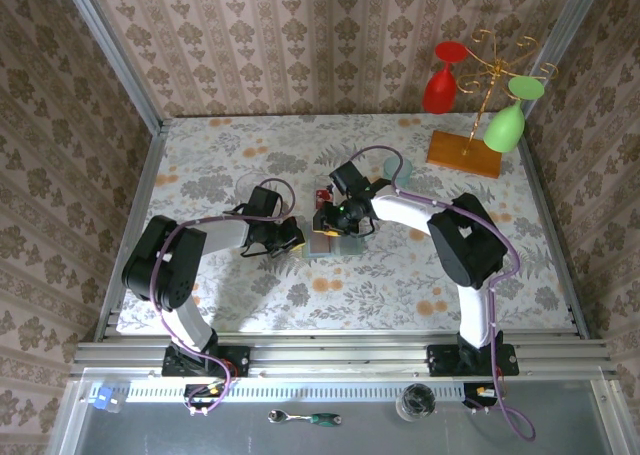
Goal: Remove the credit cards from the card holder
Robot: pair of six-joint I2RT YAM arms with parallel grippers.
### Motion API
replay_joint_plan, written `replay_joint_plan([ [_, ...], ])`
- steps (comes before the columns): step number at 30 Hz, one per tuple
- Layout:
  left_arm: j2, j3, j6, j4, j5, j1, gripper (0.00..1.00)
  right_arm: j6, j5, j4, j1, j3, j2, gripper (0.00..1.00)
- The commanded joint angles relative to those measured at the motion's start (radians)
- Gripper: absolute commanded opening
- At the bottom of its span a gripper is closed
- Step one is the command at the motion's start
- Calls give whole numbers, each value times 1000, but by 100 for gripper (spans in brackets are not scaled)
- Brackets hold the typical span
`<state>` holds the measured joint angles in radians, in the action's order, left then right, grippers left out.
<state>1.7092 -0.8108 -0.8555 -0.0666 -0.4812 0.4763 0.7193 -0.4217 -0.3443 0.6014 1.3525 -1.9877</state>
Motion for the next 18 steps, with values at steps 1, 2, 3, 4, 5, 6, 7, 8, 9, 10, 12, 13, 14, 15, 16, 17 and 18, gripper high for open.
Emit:
replay_joint_plan([
  [1, 14, 2, 21, -27, 3, -4, 0, 26, -46, 22, 8, -11, -28, 34],
  [2, 15, 1, 21, -27, 3, -4, 0, 26, -49, 23, 8, -10, -32, 33],
  [3, 15, 1, 21, -27, 3, -5, 0, 28, -50, 23, 8, -10, -36, 33],
  [4, 15, 1, 21, -27, 3, -5, 0, 28, -51, 23, 8, -10, -38, 33],
  [5, 15, 0, 22, -27, 4, -4, 0, 27, -51, 21, 8, -11, -40, 33],
  [6, 15, 0, 23, -29, 4, -4, 0, 28, -53, 19, 8, -10, -44, 33],
  [7, 15, 0, 23, -29, 4, -4, 0, 28, -53, 16, 8, -10, -47, 33],
  [8, 15, -2, 23, -28, 4, -4, 0, 28, -51, 13, 8, -10, -49, 33],
  [9, 16, -1, 23, -30, 6, -5, 0, 25, -49, 9, 8, -11, -50, 33],
  [10, 17, -2, 23, -30, 6, -4, 0, 23, -46, 2, 8, -9, -52, 33],
  [12, 18, -2, 24, -31, 8, -4, 0, 19, -35, -11, 8, -9, -53, 33],
  [13, 19, -3, 24, -31, 9, -5, 0, 16, -30, -19, 7, -7, -55, 33],
  [14, 21, -2, 23, -32, 10, -4, 0, 11, -23, -30, 8, -4, -57, 33],
  [15, 21, -3, 24, -31, 10, -4, 0, 7, -15, -40, 8, -2, -57, 33],
  [16, 23, -4, 24, -32, 10, -5, 0, 4, -8, -48, 8, -2, -57, 33],
  [17, 24, -4, 25, -33, 10, -5, 0, -1, 3, -58, 8, 0, -56, 33],
  [18, 23, -7, 25, -34, 12, -4, 0, -6, 14, -68, 8, 2, -54, 33],
])
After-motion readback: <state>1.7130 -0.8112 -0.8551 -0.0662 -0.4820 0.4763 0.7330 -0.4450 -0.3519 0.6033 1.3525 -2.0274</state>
